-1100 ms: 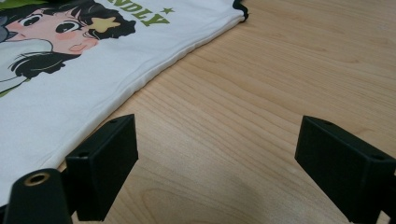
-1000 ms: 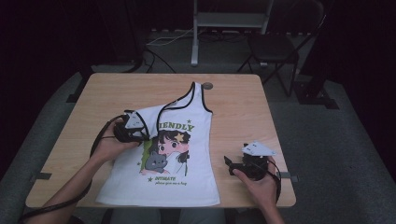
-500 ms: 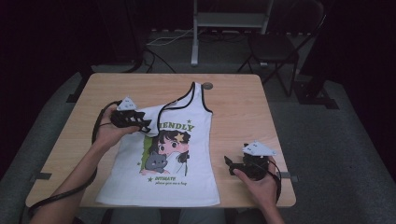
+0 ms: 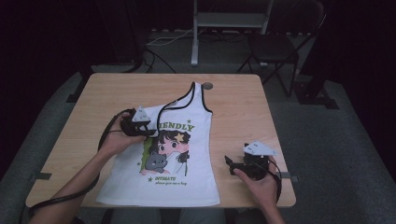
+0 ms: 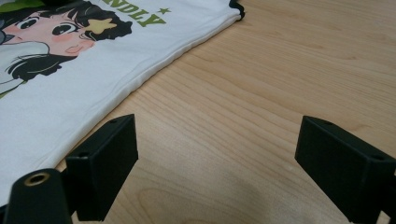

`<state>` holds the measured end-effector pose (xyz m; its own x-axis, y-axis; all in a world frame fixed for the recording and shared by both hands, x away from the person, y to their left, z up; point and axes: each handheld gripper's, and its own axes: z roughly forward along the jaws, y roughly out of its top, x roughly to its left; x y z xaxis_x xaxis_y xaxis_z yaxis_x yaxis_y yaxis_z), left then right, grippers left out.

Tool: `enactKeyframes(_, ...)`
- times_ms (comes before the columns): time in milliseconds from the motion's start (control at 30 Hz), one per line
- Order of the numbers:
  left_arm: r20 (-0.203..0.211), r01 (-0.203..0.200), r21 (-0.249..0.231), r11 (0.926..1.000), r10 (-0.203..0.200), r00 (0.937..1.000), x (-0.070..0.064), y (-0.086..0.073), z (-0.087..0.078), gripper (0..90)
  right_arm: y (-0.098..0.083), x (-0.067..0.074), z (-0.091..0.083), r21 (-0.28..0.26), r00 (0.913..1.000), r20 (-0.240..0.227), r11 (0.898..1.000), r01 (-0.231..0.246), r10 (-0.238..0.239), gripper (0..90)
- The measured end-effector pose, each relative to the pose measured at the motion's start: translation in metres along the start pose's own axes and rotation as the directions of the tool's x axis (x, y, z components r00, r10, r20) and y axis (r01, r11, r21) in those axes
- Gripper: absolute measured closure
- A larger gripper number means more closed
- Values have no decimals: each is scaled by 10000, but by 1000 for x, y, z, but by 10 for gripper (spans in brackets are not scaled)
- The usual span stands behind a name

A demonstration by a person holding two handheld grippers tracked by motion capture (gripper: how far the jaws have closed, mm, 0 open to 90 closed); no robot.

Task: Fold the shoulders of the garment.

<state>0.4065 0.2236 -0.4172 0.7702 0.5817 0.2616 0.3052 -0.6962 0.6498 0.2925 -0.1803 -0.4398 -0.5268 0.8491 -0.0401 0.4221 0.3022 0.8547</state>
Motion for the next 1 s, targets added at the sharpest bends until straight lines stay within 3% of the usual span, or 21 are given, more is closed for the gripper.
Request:
enactKeyframes(133, 20, 13, -75, 10000, -13, 10000, -5, -8, -3, 526, 6, -2, 2, -31, 10000, -72, 10000, 6, -6, 124)
enactKeyframes(267, 104, 166, -302, 9994, -163, 9998, -4, -11, -13, 484, 24, -8, 6, -16, 9993, -117, 9994, 344, -345, 124)
enactKeyframes(367, 354, 932, -1032, 9903, -900, 9953, -1, -16, -30, 427, 48, -19, 10, -171, 9990, -137, 9989, 433, -435, 124)
enactKeyframes(500, 1167, 2302, -1768, 9569, -2119, 9703, 6, -28, -53, 301, 78, -34, 21, -257, 9982, -295, 9983, 515, -523, 124)
enactKeyframes(567, 1408, 2742, -2143, 9375, -2482, 9584, 9, -36, -66, 300, 93, -41, 29, -234, 9978, -387, 9983, 531, -540, 124)
enactKeyframes(633, 1644, 3102, -2189, 9251, -2784, 9463, 12, -45, -79, 240, 108, -50, 39, -225, 9972, -489, 9982, 553, -563, 124)
enactKeyframes(800, 1468, 3456, -2469, 9053, -3176, 9368, 11, -70, -104, 215, 139, -61, 64, -220, 9951, -549, 9965, 809, -820, 124)
enactKeyframes(833, 1333, 3547, -2574, 8989, -3305, 9343, 11, -76, -110, 215, 143, -62, 68, -235, 9949, -564, 9963, 829, -841, 124)
enactKeyframes(900, 1263, 3836, -2878, 8775, -3622, 9235, 11, -86, -118, 215, 155, -65, 80, -197, 9951, -617, 9969, 760, -771, 124)
enactKeyframes(1000, 1010, 4124, -3136, 8553, -4018, 9101, 7, -103, -126, 215, 168, -70, 96, -175, 9946, -690, 9970, 760, -770, 124)
